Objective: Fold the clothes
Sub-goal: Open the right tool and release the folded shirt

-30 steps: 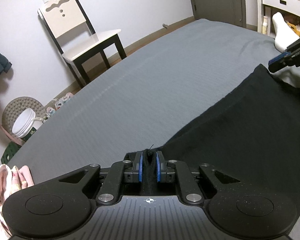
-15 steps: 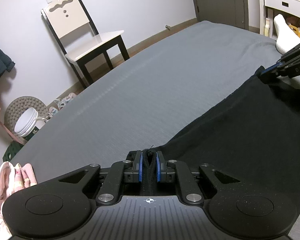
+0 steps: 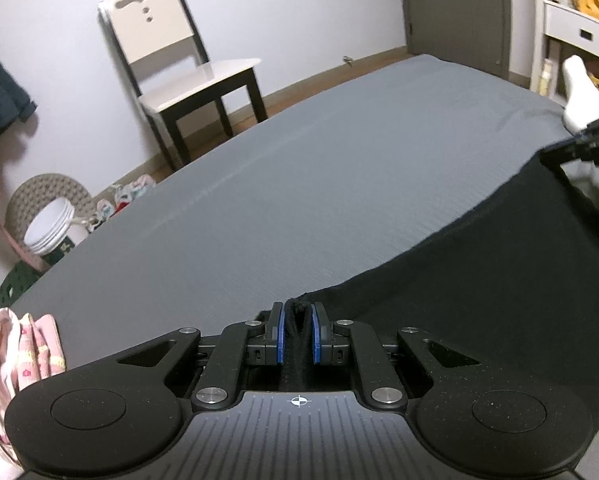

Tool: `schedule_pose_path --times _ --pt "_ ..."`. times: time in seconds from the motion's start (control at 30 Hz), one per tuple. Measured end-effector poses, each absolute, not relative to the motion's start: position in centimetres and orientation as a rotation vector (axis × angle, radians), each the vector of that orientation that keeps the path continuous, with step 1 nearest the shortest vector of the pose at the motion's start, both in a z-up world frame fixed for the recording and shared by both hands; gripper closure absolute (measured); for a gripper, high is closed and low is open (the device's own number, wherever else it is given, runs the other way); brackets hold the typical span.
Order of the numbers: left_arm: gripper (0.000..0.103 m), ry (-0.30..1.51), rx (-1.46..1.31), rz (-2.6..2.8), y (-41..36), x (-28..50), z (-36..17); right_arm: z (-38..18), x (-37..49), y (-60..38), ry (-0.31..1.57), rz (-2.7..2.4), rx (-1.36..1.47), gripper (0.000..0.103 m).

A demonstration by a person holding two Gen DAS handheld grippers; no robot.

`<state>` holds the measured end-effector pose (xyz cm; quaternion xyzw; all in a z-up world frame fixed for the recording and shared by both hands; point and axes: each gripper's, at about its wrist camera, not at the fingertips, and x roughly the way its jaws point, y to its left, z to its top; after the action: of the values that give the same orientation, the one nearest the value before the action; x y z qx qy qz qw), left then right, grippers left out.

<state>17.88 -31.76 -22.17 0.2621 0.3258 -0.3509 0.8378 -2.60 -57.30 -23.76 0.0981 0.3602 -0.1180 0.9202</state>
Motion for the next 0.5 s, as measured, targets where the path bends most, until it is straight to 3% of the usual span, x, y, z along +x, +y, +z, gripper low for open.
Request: schedule_pose_path --times 0.37,0.5 --pt "0.092 0.732 0.601 -0.695 -33.4 19.0 -23.3 -25.3 -1.9 -56.9 0.754 -0.302 0.188 0.098" --pt "0.07 0.729 0.625 -0.659 -33.9 19.1 -23.3 -25.4 -2.1 -57.1 0.763 -0.314 0.215 0.092"
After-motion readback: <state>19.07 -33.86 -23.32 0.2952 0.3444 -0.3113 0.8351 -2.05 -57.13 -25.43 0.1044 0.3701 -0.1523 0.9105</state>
